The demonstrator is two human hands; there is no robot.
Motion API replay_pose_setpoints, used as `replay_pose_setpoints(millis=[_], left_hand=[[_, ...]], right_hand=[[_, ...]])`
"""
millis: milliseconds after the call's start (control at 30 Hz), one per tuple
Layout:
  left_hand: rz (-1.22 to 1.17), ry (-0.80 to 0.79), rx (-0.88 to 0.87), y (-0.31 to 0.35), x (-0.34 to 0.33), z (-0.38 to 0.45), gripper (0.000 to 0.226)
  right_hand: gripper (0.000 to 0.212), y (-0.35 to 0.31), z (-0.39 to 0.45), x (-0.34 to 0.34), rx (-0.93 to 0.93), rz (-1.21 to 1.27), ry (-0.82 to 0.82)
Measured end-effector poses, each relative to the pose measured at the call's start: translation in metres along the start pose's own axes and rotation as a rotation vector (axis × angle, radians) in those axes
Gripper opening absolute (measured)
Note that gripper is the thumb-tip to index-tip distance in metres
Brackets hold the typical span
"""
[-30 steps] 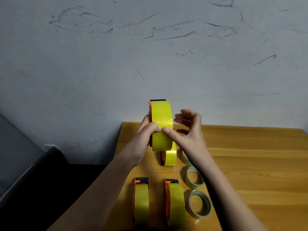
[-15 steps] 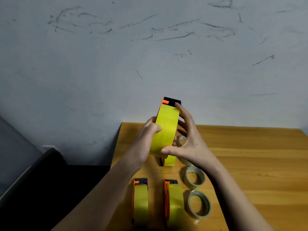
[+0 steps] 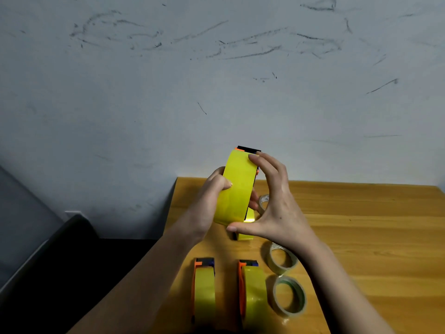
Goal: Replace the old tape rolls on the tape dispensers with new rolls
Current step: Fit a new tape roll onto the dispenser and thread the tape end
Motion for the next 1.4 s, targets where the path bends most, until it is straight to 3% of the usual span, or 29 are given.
replay_pose_setpoints(millis=[200, 300, 667, 800, 833, 933, 967, 1133, 1400], left_hand=[[-0.032, -0.039, -0.032, 0.005, -0.003, -0.003, 0.058], [-0.097, -0.049, -0.046, 0.004, -0.005, -0.001, 0.047], [-0.010, -0.066, -0.037, 0.001, -0.004, 0.000, 0.039], [0.033, -0.061, -0.031, 0.004, -0.007, -0.002, 0.068], [0.038, -0.052, -0.033, 0.005, -0.007, -0.002, 0.067], [-0.084, -0.048, 0.015, 0.007, -0.010, -0.004, 0.033], [-0.105, -0.034, 0.038, 0.005, -0.008, -0.004, 0.035], [-0.091, 0.002, 0.059, 0.003, -0.006, -0.004, 0.069], [-0.077, -0.018, 0.057, 0.006, -0.011, -0.005, 0.066]], right_hand=[[0.116, 0.001, 0.001, 0.000, -0.018, 0.031, 0.008], [0.117, 0.001, 0.000, -0.001, 0.000, 0.000, 0.005], [0.116, 0.006, 0.000, -0.005, -0.024, -0.017, -0.068], [0.099, -0.009, -0.002, -0.001, 0.005, -0.121, -0.031], [0.090, -0.017, -0.001, 0.002, 0.058, -0.165, 0.034], [0.051, -0.041, -0.002, 0.006, 0.297, -0.304, 0.203], [0.044, -0.042, -0.003, 0.006, 0.329, -0.301, 0.226], [0.035, -0.035, -0.008, 0.004, 0.294, -0.166, 0.280], [0.027, -0.030, -0.003, 0.006, 0.180, -0.035, 0.275]])
Point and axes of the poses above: each hand's wrist, its own z-axis towards the middle knuckle, its own x-axis out of the back of the hand, y = z × x, the point moved 7 cm from there along z, towards the middle knuckle, and after that the axes turned 7 degrees about y, right-handed, at the moved point
